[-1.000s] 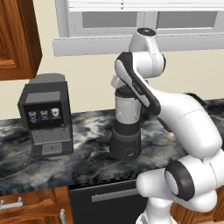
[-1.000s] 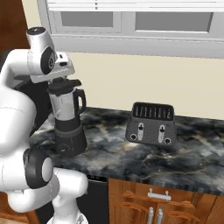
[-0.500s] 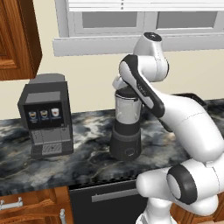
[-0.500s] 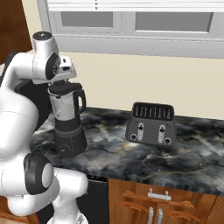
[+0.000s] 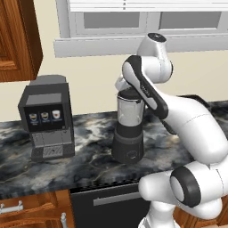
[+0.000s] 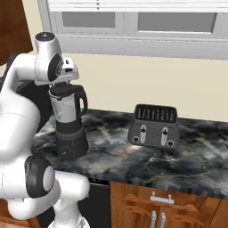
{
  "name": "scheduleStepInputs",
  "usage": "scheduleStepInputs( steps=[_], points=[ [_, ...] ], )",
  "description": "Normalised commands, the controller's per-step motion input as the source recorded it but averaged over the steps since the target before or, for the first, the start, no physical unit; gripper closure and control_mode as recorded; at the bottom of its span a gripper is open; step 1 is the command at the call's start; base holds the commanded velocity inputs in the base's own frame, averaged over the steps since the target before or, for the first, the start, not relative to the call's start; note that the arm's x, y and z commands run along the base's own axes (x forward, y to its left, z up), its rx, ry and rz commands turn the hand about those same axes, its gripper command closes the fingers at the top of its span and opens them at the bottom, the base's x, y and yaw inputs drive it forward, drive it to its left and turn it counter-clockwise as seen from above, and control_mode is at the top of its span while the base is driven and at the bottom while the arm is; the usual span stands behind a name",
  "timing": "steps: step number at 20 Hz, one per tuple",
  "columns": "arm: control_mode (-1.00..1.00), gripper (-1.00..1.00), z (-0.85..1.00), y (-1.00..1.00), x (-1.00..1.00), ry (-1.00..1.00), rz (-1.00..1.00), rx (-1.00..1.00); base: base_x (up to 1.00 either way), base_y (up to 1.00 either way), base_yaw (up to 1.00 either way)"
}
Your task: Open the blender lid, put the pear in the blender, close the lid, and start the blender.
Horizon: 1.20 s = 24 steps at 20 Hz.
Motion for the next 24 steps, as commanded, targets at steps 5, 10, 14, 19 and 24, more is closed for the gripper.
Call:
scheduleStepInputs(
  steps=[5, 10, 14, 19, 24],
  points=[
    [-1.0, -1.0, 0.0, -0.02, 0.0, -0.07, 0.0, 0.0, 0.0, 0.0, 0.0],
    [-1.0, -1.0, 0.23, -0.11, -0.26, -0.12, 0.0, 0.0, 0.0, 0.0, 0.0],
    [-1.0, -1.0, 0.36, -0.05, -0.58, -0.16, 0.0, 0.0, 0.0, 0.0, 0.0],
    [-1.0, -1.0, -0.02, -0.16, -0.98, -0.12, 0.0, 0.02, 0.0, 0.0, 0.0],
    [-1.0, -1.0, -0.48, -0.09, -0.81, 0.01, -0.01, 0.0, 0.0, 0.0, 0.0]
  ],
)
